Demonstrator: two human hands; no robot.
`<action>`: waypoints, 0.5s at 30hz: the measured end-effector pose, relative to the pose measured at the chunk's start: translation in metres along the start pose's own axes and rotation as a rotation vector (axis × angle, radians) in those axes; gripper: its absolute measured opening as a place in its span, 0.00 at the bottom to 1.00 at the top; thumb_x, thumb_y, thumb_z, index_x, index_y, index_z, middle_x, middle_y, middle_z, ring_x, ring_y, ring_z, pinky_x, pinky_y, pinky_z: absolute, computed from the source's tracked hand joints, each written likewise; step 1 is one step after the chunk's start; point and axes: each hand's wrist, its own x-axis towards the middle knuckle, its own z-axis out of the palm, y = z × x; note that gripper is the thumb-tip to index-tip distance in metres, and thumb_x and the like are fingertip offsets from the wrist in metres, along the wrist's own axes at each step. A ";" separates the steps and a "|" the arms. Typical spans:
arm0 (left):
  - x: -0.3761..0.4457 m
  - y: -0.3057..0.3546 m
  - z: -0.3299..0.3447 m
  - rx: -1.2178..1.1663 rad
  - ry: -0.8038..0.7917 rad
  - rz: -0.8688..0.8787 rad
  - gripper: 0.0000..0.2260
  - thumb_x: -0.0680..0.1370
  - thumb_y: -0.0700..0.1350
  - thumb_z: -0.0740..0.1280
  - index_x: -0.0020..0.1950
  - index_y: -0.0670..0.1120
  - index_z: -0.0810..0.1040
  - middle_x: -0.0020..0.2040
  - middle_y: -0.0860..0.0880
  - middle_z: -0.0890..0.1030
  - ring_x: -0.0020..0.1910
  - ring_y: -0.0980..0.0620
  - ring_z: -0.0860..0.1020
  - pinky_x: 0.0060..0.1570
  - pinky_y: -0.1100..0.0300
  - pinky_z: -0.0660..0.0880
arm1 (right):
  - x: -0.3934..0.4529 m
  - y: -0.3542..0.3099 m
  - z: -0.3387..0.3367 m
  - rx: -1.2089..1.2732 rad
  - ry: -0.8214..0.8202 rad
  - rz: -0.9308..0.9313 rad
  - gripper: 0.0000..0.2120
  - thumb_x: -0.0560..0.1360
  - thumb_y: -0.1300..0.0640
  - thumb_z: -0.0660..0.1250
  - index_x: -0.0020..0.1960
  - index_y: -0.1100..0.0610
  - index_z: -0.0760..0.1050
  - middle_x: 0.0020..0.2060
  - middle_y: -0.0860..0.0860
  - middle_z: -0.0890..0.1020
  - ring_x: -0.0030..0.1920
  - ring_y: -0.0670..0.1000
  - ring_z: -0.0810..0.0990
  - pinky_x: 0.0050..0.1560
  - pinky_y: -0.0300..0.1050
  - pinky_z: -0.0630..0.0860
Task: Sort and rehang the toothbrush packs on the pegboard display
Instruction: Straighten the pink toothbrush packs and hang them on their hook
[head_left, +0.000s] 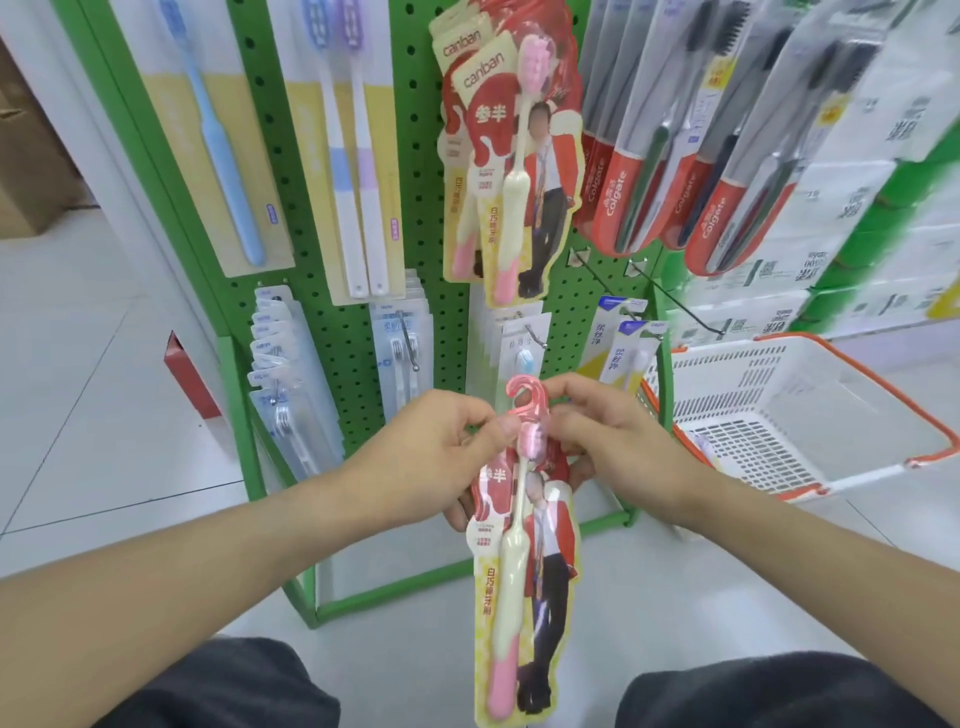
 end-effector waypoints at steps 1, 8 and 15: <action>0.000 0.000 0.000 0.016 0.000 0.004 0.18 0.83 0.53 0.62 0.43 0.40 0.77 0.32 0.43 0.84 0.29 0.41 0.83 0.29 0.50 0.80 | -0.001 -0.001 0.000 0.010 -0.013 0.006 0.07 0.84 0.60 0.62 0.59 0.62 0.75 0.35 0.55 0.82 0.33 0.49 0.81 0.30 0.43 0.78; 0.000 -0.004 0.003 0.048 0.062 -0.001 0.12 0.84 0.51 0.61 0.49 0.44 0.77 0.32 0.45 0.84 0.29 0.43 0.84 0.32 0.44 0.82 | 0.002 0.009 -0.003 -0.309 0.121 -0.223 0.25 0.70 0.51 0.79 0.64 0.50 0.75 0.47 0.52 0.80 0.50 0.48 0.81 0.52 0.43 0.78; -0.003 -0.001 0.008 -0.125 0.003 -0.028 0.05 0.83 0.41 0.62 0.58 0.43 0.71 0.41 0.41 0.86 0.33 0.40 0.85 0.34 0.49 0.81 | 0.002 0.011 0.003 -0.414 0.016 -0.242 0.04 0.81 0.55 0.69 0.53 0.48 0.74 0.31 0.52 0.82 0.32 0.55 0.80 0.38 0.54 0.78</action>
